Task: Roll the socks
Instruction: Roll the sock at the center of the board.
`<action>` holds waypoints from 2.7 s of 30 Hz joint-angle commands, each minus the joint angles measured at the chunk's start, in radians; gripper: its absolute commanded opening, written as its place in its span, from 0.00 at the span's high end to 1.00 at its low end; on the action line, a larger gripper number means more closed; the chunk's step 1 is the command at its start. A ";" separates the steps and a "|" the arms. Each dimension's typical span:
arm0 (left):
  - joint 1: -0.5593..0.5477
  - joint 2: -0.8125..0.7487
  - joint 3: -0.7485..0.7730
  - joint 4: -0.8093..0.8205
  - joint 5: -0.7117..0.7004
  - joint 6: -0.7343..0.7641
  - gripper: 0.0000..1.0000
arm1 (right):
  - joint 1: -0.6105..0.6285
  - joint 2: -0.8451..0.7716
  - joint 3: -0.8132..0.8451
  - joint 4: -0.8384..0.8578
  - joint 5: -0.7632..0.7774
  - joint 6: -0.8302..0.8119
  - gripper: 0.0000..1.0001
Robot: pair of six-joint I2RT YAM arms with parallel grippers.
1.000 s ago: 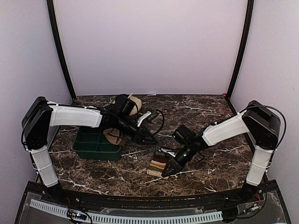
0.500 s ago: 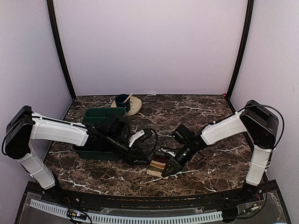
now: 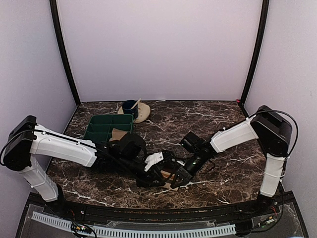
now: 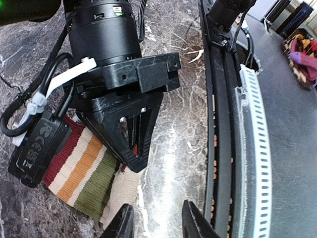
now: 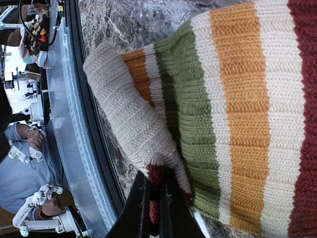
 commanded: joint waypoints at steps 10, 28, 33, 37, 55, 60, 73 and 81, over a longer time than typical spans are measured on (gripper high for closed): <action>-0.099 0.069 0.041 -0.071 -0.300 0.218 0.65 | 0.002 0.051 0.010 -0.100 0.050 -0.003 1.00; -0.172 0.110 0.039 -0.046 -0.424 0.354 0.66 | -0.002 0.056 0.023 -0.116 0.038 -0.009 1.00; -0.179 0.130 0.042 -0.033 -0.444 0.379 0.66 | -0.002 0.057 0.023 -0.115 0.031 -0.009 1.00; -0.183 0.148 0.050 -0.023 -0.461 0.398 0.68 | -0.003 0.061 0.023 -0.114 0.028 -0.009 1.00; -0.188 0.213 0.069 0.004 -0.492 0.463 0.82 | -0.007 0.072 0.024 -0.117 0.012 -0.008 1.00; -0.188 0.240 0.091 -0.037 -0.481 0.475 0.97 | -0.009 0.072 0.026 -0.122 0.013 -0.005 1.00; -0.187 0.283 0.199 -0.255 -0.386 0.443 1.00 | -0.021 0.031 -0.007 -0.088 0.066 0.039 0.80; -0.169 0.310 0.285 -0.389 -0.317 0.411 1.00 | -0.044 -0.036 -0.052 -0.041 0.115 0.088 0.72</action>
